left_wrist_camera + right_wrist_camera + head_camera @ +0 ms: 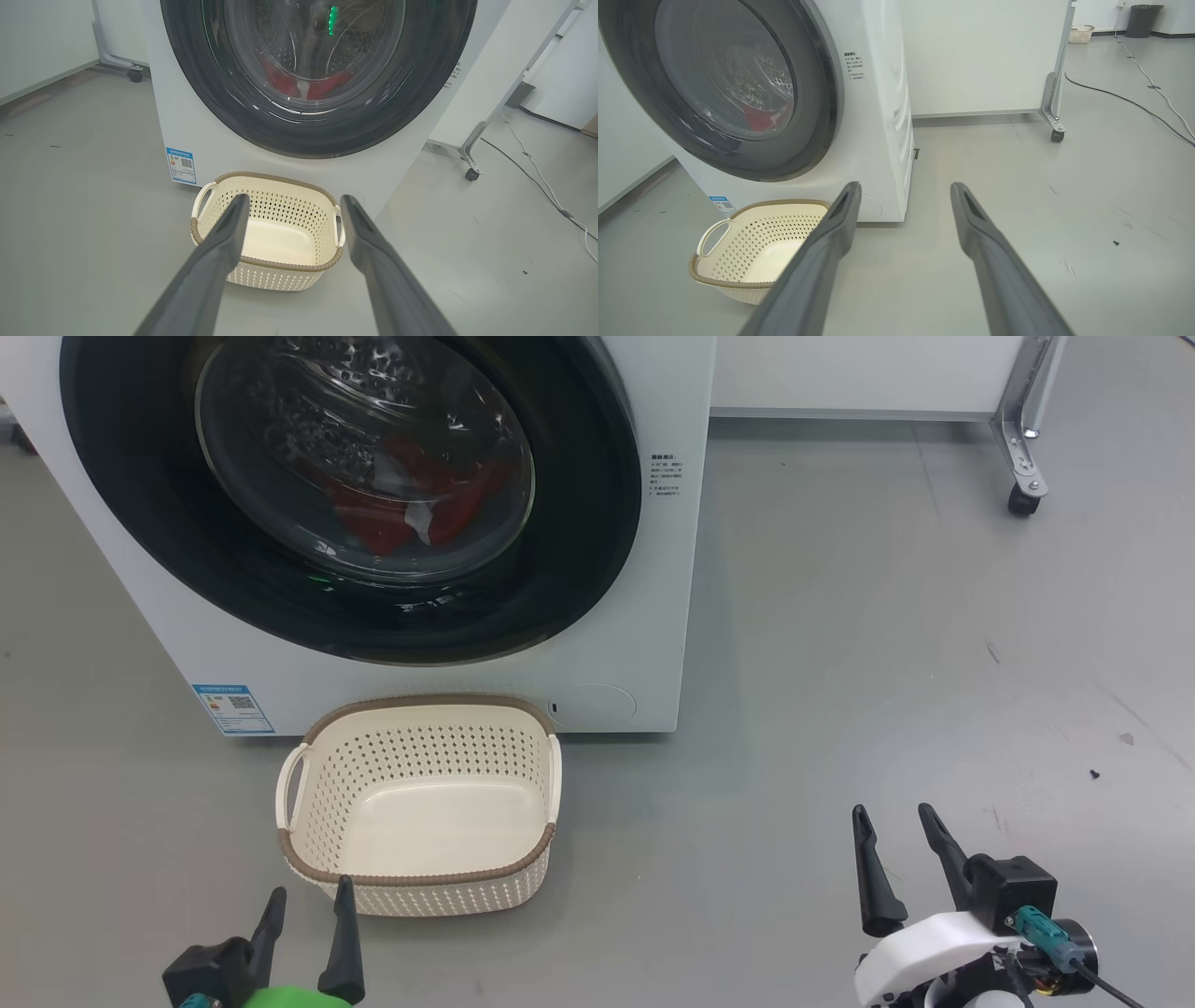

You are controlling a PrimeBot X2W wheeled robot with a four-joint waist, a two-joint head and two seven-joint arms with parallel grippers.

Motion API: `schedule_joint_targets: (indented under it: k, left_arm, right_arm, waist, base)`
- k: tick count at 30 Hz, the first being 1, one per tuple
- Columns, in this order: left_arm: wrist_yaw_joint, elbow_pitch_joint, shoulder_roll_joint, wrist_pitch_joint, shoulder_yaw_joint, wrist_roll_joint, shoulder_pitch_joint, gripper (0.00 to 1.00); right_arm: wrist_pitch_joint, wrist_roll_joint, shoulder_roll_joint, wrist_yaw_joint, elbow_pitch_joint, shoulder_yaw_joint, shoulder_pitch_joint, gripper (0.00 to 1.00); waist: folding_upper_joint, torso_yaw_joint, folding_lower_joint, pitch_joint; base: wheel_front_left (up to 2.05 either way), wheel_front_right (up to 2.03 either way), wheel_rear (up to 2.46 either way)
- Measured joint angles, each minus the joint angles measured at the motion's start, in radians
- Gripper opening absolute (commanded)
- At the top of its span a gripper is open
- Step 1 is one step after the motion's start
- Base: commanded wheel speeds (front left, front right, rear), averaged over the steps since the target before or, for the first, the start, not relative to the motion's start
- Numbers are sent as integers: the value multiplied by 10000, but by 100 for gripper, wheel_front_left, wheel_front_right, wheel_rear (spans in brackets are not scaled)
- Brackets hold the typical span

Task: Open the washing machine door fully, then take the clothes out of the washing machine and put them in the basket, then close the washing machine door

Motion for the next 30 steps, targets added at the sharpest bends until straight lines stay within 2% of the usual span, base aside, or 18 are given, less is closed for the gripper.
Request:
schedule_joint_targets:
  k: [20,21,22,23,30]
  left_arm:
    - [-2,33,-4,0,-8,-159,-37,100]
    - [-2,31,-4,0,-10,-159,-38,100]
    - [-2,27,-4,0,-10,-159,-38,100]
    - [-2,23,-4,0,-10,-159,-38,100]
    - [-2,-2,-6,0,-88,-299,-57,100]
  right_arm:
    - [-12,2,0,-69,134,2,-123,100]
    - [-13,2,0,-69,134,4,-134,71]
    - [-13,2,0,-69,132,4,-150,31]
    - [-13,4,0,-69,128,4,-159,0]
    - [-31,182,2,-61,-79,-90,-206,0]
  waist:
    - [0,21,0,-4]
    - [0,25,0,0]
    - [0,31,0,6]
    - [-1,38,0,13]
    - [-1,108,0,190]
  base:
    - [0,0,0]
    - [0,0,0]
    - [0,0,0]
    - [0,0,0]
    - [0,0,0]
